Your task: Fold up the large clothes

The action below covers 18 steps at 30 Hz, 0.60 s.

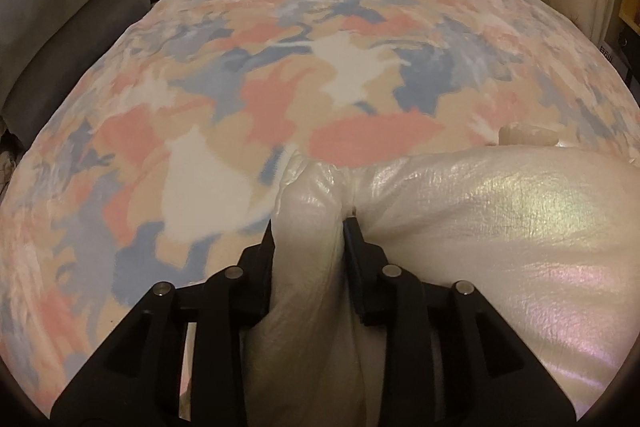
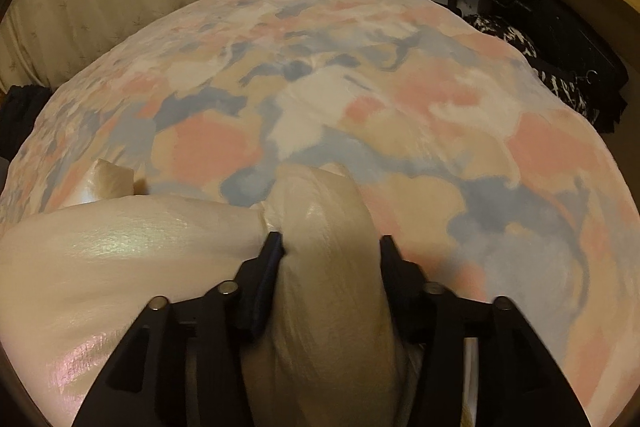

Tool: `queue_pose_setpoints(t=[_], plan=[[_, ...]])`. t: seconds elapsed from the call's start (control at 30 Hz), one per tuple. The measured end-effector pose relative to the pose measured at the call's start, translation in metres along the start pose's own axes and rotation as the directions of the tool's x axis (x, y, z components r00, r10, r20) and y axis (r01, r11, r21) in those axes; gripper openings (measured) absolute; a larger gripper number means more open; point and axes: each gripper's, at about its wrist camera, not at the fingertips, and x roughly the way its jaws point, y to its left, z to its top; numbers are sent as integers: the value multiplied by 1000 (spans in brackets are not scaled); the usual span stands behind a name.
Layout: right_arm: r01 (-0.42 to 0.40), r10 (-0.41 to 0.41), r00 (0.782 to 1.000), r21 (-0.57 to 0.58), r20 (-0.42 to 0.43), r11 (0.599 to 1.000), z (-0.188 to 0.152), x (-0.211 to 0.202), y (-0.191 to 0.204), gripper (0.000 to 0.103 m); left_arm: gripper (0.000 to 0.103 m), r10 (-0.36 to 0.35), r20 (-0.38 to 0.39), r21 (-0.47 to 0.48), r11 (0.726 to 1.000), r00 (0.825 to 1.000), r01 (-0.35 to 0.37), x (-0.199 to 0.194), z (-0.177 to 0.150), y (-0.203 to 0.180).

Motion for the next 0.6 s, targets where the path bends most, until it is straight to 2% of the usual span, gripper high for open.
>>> queue_pose_setpoints(t=[0.03,0.17,0.23,0.37,0.5,0.6], plan=[[7,-7,1000,3,-13,1000,3,1,-3,60,30,6,2,6,1000,1000,-6,-3,1,0],[28,-29,998,-12,-55,1000,14,-16,-3,60,30,10,0,28,1000,1000,-10,-21,5,3],[22,-23,999,-28,-32,999,19,-36,1,60,30,-9,9,23,1000,1000,9,-36,9,6],[-23,25,999,-41,44,999,26,-86,20,60,31,-42,81,18,999,996,41,-79,17,6],[-95,104,988,-77,115,992,27,-134,58,60,32,-105,143,55,994,984,98,-124,18,-13],[-127,145,980,-138,135,982,20,-157,94,60,33,-163,157,100,984,974,149,-146,15,-34]])
